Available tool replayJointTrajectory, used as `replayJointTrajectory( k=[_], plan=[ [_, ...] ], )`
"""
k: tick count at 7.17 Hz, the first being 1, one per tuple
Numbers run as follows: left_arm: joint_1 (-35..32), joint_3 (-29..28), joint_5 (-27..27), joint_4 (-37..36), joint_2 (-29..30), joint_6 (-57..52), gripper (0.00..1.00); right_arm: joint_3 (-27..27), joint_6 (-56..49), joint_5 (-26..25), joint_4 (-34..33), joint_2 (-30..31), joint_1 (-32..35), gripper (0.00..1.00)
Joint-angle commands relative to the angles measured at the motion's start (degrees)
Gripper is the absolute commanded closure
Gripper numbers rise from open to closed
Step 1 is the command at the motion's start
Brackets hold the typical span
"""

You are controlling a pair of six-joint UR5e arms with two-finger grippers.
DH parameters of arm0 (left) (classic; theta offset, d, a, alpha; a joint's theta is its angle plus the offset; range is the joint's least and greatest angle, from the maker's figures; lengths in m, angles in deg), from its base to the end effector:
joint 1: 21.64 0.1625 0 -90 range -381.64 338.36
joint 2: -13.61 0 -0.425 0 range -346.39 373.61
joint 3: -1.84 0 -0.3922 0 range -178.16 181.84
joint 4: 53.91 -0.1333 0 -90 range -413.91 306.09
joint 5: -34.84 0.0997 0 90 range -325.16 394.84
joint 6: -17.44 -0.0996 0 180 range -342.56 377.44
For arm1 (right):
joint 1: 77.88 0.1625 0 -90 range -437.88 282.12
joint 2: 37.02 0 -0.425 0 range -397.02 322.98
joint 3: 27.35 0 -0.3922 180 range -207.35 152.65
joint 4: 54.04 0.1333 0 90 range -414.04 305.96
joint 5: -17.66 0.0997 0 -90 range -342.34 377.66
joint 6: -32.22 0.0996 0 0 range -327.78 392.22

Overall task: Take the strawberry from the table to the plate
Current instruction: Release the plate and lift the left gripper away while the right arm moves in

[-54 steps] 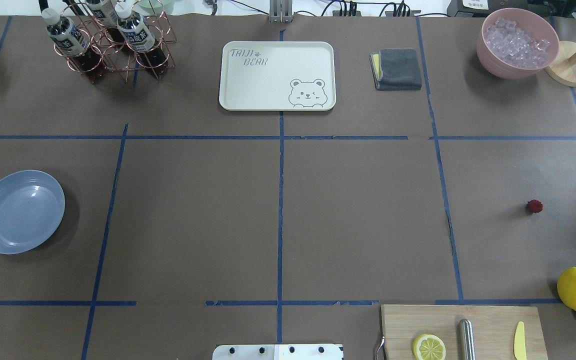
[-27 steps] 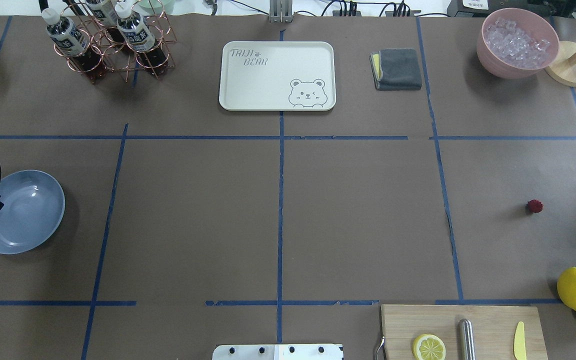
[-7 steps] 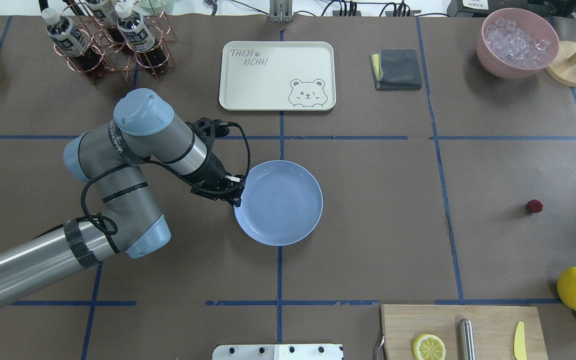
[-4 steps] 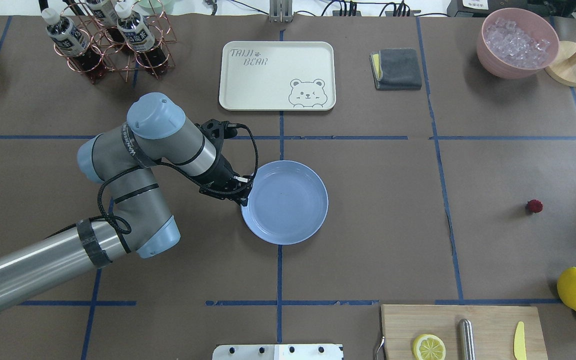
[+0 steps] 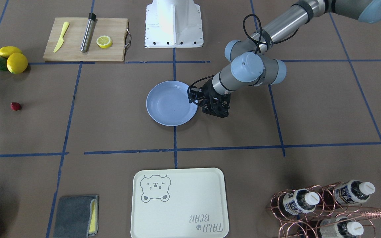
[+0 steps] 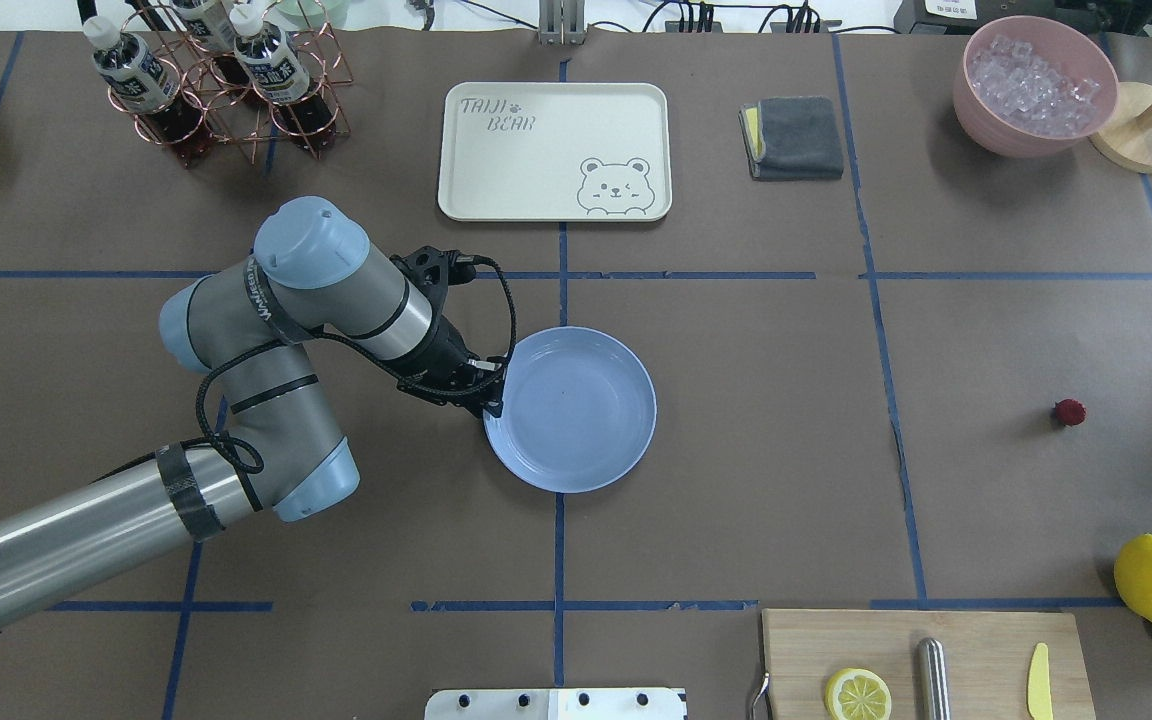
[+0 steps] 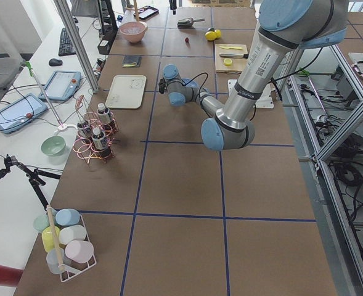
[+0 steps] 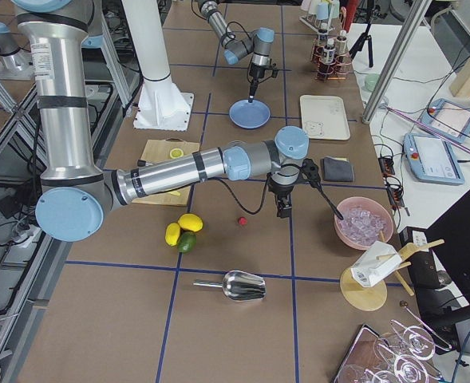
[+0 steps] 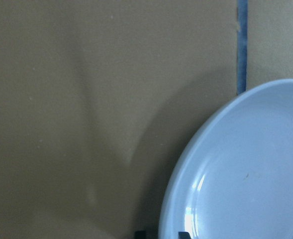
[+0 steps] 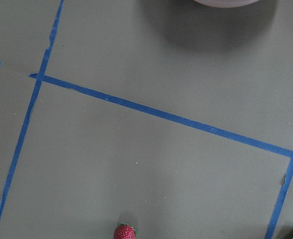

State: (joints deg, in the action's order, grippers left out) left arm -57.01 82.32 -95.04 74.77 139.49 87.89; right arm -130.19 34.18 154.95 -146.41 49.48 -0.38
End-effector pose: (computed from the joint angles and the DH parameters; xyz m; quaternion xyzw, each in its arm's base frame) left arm 0.5403 -0.4687 0.2746 -0.0221 0.5810 0.0725 0.8103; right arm -0.0529 -0.5162 0.5179 0.0604 -0.4089 -0.1321 0.9009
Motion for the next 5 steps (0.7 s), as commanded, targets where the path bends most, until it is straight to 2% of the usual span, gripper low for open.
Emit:
replayJointTrajectory(
  k=[1,2,3,4,5],
  plan=[
    [-3.6,6.0,0.0,0.4,-2.0,1.4,0.0,-0.3,0.1,0.0,0.3,0.1,-0.2,0.0],
    [-5.4,7.1,0.2,0.3,-2.4,1.4,0.0,0.0,0.2,0.0,0.3,0.1,-1.3,0.0],
    [-5.8,10.4,2.9,0.4,-5.3,1.3,0.0,-0.2,4.1,0.0,0.5,0.2,-2.5,0.0],
    [-5.8,14.0,5.2,0.2,-6.9,1.4,0.0,-0.1,10.5,-0.2,6.5,1.6,-4.4,0.0],
    [-5.9,14.4,5.3,0.2,-7.6,1.3,0.0,1.7,15.2,-1.5,16.3,4.8,-7.2,0.0]
  ],
)
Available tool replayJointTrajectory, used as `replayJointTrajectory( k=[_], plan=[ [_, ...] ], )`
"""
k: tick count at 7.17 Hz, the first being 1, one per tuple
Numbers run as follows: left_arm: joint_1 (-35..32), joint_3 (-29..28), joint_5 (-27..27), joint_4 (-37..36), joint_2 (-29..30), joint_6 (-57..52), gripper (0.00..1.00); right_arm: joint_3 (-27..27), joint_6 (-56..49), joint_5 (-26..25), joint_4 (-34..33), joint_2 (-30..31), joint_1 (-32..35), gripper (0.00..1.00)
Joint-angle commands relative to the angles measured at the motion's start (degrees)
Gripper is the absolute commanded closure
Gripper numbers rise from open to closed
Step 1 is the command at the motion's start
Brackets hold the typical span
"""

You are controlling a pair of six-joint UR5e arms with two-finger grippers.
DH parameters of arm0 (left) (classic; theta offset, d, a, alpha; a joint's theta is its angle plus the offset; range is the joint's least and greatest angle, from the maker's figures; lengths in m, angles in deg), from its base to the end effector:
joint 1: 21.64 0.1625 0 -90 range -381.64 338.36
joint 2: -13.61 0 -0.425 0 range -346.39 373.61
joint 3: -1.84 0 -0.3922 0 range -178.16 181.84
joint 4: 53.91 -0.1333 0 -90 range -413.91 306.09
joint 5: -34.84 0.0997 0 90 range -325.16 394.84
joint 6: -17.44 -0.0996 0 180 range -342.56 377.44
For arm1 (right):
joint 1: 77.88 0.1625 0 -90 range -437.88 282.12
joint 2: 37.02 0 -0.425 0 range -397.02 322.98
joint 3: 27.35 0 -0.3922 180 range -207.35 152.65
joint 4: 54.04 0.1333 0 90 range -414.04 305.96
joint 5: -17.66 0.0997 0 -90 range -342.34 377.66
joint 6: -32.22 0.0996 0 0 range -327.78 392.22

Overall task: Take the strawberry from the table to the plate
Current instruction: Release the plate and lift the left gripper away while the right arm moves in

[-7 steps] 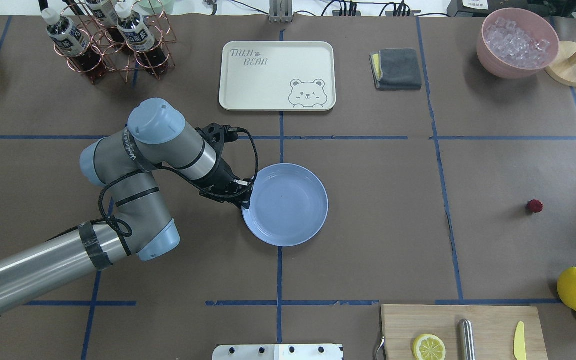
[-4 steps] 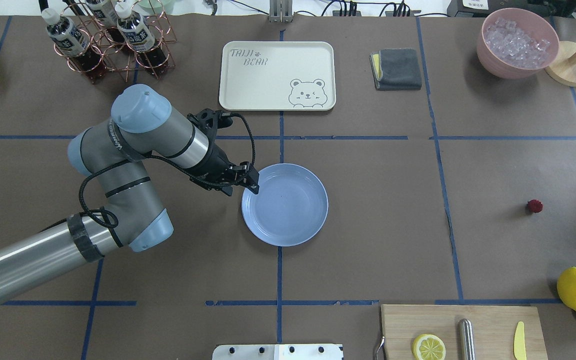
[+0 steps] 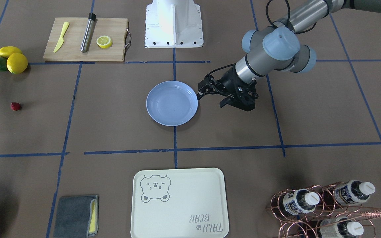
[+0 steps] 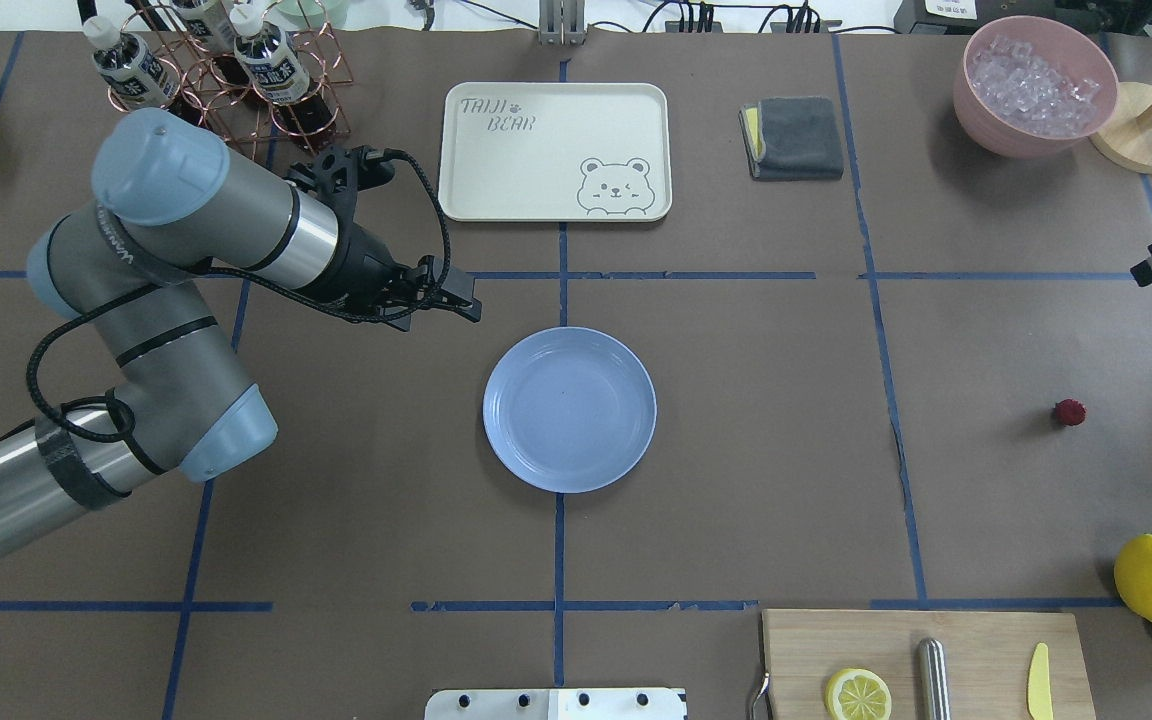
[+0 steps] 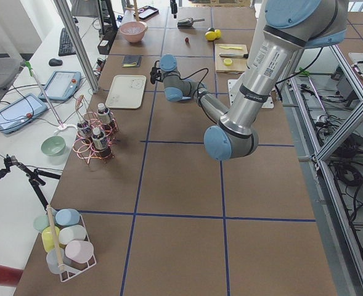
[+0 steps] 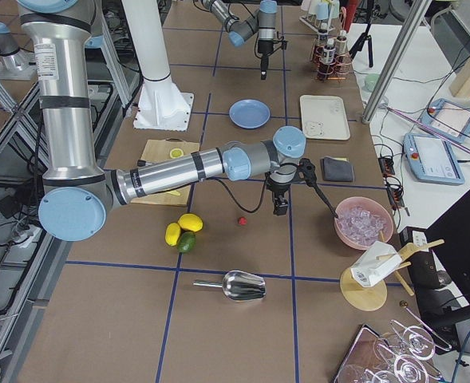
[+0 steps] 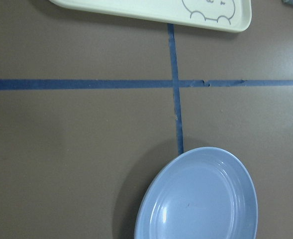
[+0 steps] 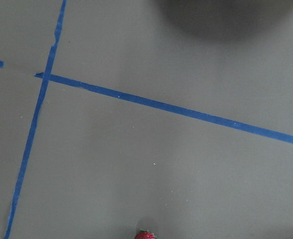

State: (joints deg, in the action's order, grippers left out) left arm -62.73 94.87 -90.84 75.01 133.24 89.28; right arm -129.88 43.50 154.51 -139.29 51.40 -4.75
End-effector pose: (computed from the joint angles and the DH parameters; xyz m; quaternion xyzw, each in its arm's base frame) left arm 0.4394 -0.4830 0.2512 0.0592 0.6068 0.0221 0.7924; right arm -0.0895 -0.5042 0.5240 0.0505 -0.4170 -0.1092 0.9009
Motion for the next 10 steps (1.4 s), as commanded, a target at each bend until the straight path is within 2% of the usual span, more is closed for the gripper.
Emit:
replayJointTrajectory(
  k=[1,3,4,5,7,8,10],
  plan=[
    [-0.2,1.9,1.2,-0.1,-1.4,0.0,0.0,2.7,12.7,-1.6,16.9,4.6,-4.6,0.0],
    [-1.0,1.9,1.2,-0.1,-1.5,-0.1,0.0,2.9,21.1,-6.8,28.9,10.3,-9.3,0.0],
    [-1.2,1.9,1.2,-0.1,-1.5,-0.1,0.0,2.9,27.9,-9.8,30.7,10.5,-12.5,0.0],
    [-1.2,1.9,1.2,-0.1,-1.5,-0.1,0.0,3.6,29.8,-12.6,32.2,10.5,-15.0,0.0],
    [-1.2,1.8,1.2,-0.2,-1.5,-0.1,0.0,6.3,33.1,-12.7,38.7,13.3,-16.1,0.0],
    [-1.2,1.8,1.2,-0.1,-1.5,-0.1,0.0,8.9,34.6,-13.2,41.1,12.7,-19.0,0.0],
    [-1.2,1.8,1.3,-0.1,-1.5,-0.1,0.0,9.1,34.7,-13.8,41.3,12.0,-21.3,0.0]
  ],
)
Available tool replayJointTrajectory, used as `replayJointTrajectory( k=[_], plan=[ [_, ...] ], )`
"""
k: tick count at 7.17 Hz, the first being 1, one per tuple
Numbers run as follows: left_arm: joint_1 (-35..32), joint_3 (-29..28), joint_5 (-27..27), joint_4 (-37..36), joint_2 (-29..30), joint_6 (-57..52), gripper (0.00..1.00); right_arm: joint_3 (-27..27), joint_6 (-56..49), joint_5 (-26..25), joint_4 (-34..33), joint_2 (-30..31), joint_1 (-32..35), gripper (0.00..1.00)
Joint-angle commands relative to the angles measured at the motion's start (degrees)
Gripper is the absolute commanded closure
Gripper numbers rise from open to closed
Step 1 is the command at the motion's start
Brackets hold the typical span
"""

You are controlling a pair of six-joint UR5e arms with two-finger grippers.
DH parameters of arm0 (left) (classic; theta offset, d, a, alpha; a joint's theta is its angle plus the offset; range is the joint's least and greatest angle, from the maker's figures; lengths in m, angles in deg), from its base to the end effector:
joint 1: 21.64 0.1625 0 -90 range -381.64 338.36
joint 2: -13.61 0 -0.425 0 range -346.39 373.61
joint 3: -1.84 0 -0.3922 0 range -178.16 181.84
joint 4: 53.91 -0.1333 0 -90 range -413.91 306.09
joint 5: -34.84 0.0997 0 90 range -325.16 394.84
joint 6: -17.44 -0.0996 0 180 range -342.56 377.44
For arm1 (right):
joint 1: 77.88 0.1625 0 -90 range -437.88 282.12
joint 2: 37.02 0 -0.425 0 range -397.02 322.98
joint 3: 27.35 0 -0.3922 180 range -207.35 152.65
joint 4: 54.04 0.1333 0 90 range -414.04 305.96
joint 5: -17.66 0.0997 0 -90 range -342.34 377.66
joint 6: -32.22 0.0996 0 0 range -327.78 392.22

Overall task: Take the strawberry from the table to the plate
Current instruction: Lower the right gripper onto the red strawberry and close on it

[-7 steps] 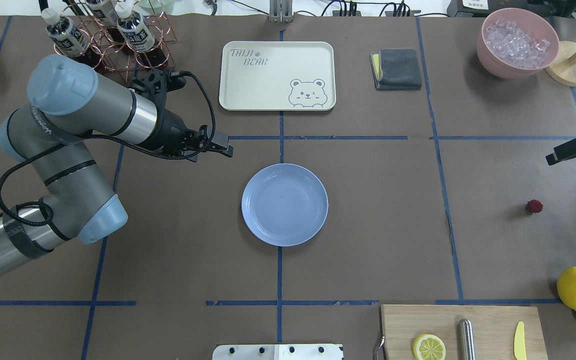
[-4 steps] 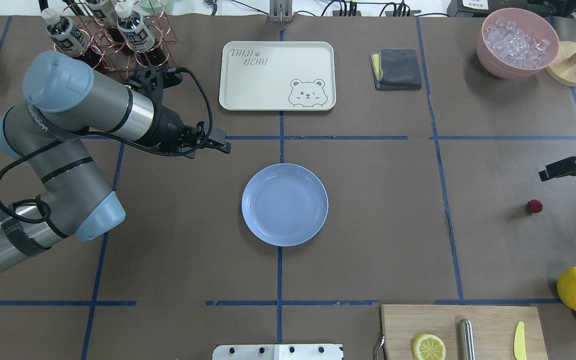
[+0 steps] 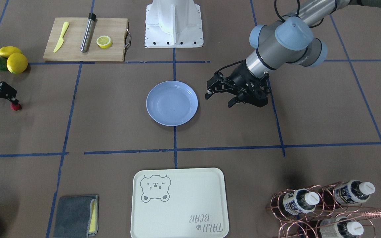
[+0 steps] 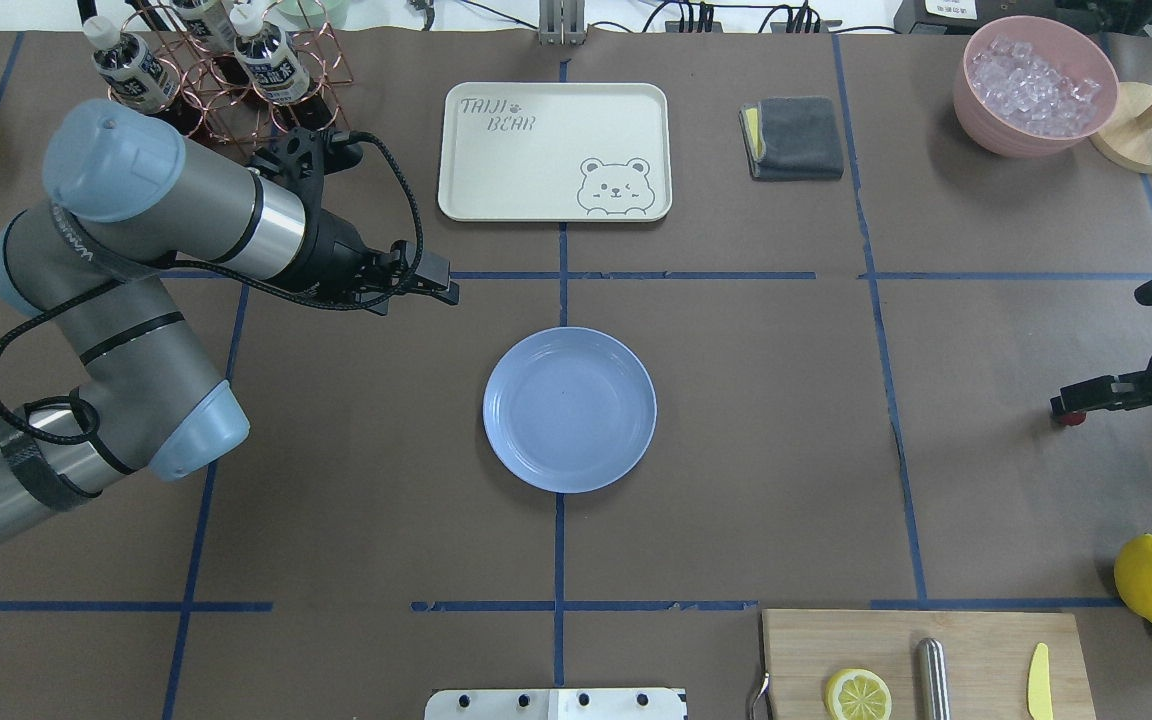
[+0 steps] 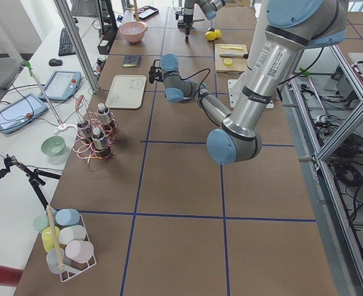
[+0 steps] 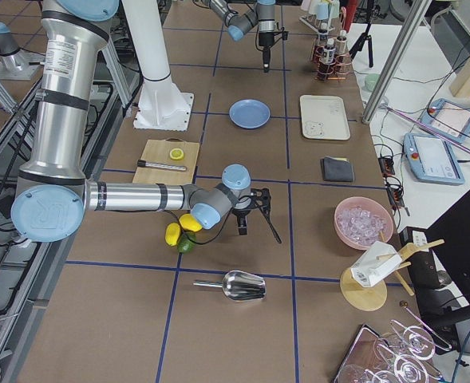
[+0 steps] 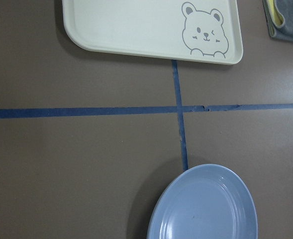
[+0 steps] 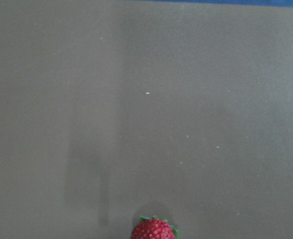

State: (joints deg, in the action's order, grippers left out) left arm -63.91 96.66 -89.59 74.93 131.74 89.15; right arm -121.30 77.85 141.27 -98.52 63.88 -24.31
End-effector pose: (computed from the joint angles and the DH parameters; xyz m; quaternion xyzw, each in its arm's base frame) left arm 0.4208 -0.4866 0.2549 0.0753 0.6045 0.0090 0.7930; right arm -0.1976 -0.3993 0.6300 0.0594 -0.4134 -0.0227 0.9083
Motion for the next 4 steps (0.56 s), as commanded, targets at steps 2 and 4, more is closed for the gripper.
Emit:
replayJointTrajectory(
  k=[2,4],
  plan=[
    [0.0,0.0,0.0,0.0,0.0,0.0,0.0,0.9,0.2,-1.8,0.4,-0.7,-2.4,0.13],
    [-0.1,0.0,0.0,0.0,0.0,0.0,0.0,1.0,0.2,-2.2,0.4,-0.7,-2.4,0.78]
  ],
)
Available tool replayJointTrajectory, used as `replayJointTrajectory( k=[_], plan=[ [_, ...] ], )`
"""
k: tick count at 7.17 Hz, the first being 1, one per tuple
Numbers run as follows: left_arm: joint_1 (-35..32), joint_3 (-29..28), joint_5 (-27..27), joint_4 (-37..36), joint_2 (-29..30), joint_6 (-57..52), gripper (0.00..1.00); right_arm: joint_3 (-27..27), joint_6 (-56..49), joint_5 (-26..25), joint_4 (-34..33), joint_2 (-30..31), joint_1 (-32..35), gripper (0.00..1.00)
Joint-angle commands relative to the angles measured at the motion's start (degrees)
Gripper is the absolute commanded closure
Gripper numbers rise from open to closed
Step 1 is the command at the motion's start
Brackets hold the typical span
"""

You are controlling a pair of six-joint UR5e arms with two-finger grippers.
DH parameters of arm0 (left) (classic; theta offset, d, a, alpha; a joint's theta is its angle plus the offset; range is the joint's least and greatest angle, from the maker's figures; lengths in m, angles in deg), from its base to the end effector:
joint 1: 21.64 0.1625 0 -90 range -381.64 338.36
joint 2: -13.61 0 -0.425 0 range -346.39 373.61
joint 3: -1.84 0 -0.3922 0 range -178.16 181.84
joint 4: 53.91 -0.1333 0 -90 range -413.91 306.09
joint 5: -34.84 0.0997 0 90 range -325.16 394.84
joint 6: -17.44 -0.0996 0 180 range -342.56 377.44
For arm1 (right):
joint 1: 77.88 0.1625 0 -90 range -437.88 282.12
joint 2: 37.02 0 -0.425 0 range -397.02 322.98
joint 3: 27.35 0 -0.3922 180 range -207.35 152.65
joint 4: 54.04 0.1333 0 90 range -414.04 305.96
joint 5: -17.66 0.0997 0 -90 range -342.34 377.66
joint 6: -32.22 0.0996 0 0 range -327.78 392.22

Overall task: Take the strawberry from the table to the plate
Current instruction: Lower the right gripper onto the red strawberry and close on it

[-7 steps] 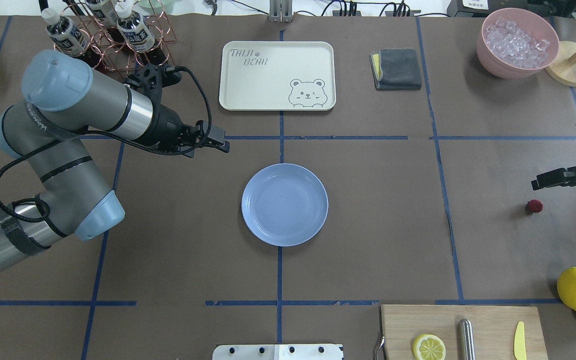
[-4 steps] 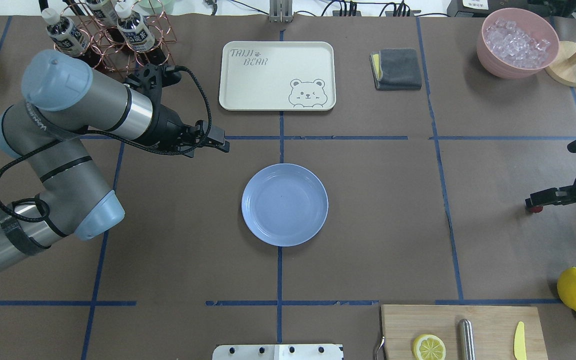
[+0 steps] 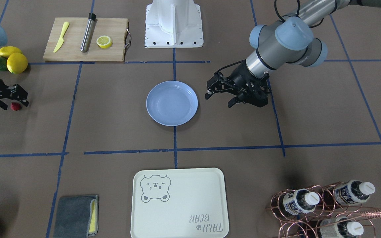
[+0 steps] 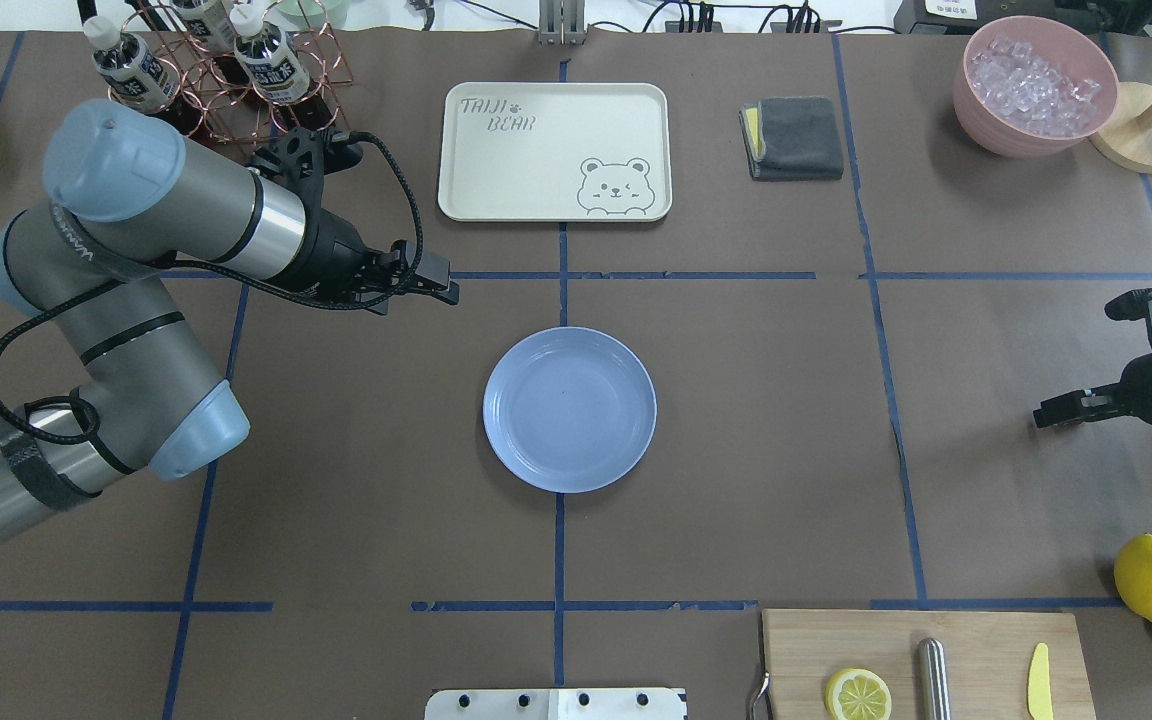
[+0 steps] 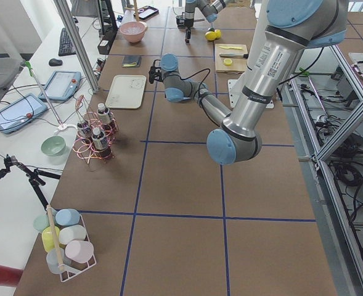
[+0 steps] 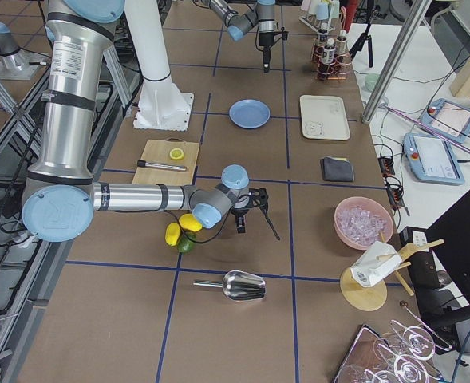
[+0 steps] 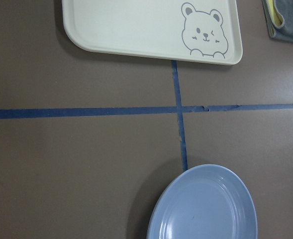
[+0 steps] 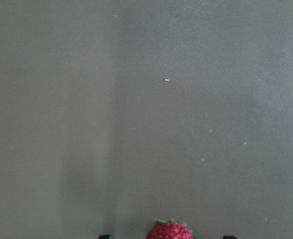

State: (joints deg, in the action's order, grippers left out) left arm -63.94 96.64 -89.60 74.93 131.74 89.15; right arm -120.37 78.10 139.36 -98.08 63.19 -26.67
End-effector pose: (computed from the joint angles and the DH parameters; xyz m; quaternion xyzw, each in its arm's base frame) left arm 0.4207 -0.4868 0.2551 0.0753 0.6044 0.0088 0.7930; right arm -0.2154 -0.3972 0.6335 0.0625 -0.4055 -0.0344 0.9113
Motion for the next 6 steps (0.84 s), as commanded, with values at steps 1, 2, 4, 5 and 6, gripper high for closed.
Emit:
replayJointTrajectory(
  k=[1,2,4,5,6],
  plan=[
    [-0.1,-0.1,0.0,0.0,0.0,0.0,0.0,0.0,0.0,-0.6,0.0,-0.1,-0.1,1.0],
    [-0.1,-0.1,0.1,0.0,0.0,0.0,0.0,-0.1,0.0,-0.6,0.1,-0.1,0.0,1.0],
    [-0.1,0.1,0.0,0.0,-0.5,0.0,0.0,-2.5,0.0,-0.4,0.0,0.0,0.3,1.0],
    [-0.1,0.2,0.1,0.0,-0.5,0.0,0.0,-6.4,0.2,-0.2,-0.6,0.1,0.4,1.0],
    [-0.6,0.6,0.0,0.1,-1.0,0.0,0.0,-8.8,5.2,-0.4,-0.6,-0.6,0.0,1.0]
  ],
)
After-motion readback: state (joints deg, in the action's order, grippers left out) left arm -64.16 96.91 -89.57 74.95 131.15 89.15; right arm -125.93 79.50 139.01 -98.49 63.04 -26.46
